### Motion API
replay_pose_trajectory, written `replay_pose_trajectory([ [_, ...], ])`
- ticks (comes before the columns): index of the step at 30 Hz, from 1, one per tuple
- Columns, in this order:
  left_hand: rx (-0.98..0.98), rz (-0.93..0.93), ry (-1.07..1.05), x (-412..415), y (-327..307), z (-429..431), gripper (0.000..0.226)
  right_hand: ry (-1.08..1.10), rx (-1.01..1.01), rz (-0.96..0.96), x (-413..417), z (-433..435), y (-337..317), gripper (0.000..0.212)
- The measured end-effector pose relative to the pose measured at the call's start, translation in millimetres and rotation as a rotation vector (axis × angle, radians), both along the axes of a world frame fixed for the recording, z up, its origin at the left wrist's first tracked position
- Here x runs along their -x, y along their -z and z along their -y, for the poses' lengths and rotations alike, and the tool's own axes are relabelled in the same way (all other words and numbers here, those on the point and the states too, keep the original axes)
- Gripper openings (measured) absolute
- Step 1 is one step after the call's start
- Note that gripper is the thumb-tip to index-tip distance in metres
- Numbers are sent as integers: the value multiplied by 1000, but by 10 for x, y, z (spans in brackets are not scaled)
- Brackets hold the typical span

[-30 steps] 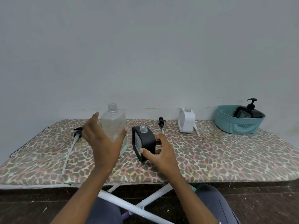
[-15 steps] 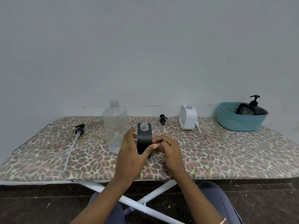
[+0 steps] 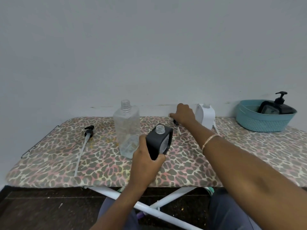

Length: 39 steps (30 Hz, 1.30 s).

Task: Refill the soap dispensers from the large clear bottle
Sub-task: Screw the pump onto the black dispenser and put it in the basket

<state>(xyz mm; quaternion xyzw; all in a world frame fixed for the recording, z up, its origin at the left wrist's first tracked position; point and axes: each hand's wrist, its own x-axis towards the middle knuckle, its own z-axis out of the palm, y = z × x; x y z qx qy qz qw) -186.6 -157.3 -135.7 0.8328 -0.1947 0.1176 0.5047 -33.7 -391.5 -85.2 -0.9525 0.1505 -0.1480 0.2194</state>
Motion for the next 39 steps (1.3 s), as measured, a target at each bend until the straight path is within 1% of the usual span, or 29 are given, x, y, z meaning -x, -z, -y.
replay_pose_trajectory([
  [4, 16, -16, 0, -22, 7, -8, 47, -30, 75, -143, -181, 44, 145, 26],
  [6, 26, -19, 0, -31, 4, -12, 46, -36, 56, -170, -252, 61, 178, 23],
  [8, 41, -24, 3, -31, 3, -11, 45, -49, -14, -149, -263, 61, 93, 25],
  [9, 43, -27, 6, -32, 4, -12, 45, -62, -74, -113, -240, 48, 7, 29],
  [11, 41, -32, 8, -37, 3, -18, 44, -125, -278, 0, -92, -19, -247, 32],
  [13, 43, -33, 9, -42, 5, -22, 44, -267, -532, 149, 176, -120, -534, 29],
  [14, 45, -34, 10, -40, 4, -21, 44, -343, -627, 226, 352, -178, -675, 26],
  [15, 45, -34, 11, -37, 3, -22, 45, -414, -692, 295, 523, -238, -807, 24],
  [17, 46, -34, 13, -26, -1, -25, 44, -528, -758, 412, 832, -362, -1016, 22],
  [20, 47, -35, 16, -18, -7, -26, 44, -610, -754, 512, 1171, -510, -1178, 20],
  [23, 48, -33, 16, -16, -4, -25, 44, -612, -673, 522, 1337, -590, -1152, 15],
  [27, 50, -26, 19, -13, -2, -19, 44, -509, -583, 477, 1351, -617, -894, 18],
  [32, 66, -28, 26, -22, 1, -7, 42, -443, -476, 395, 1381, -653, -516, 21],
  [36, 73, -36, 41, -22, 11, -7, 42, -456, -482, 295, 1427, -653, -277, 17],
  [39, 69, -28, 44, -29, 19, -8, 42, -449, -523, 298, 1436, -631, -145, 17],
])
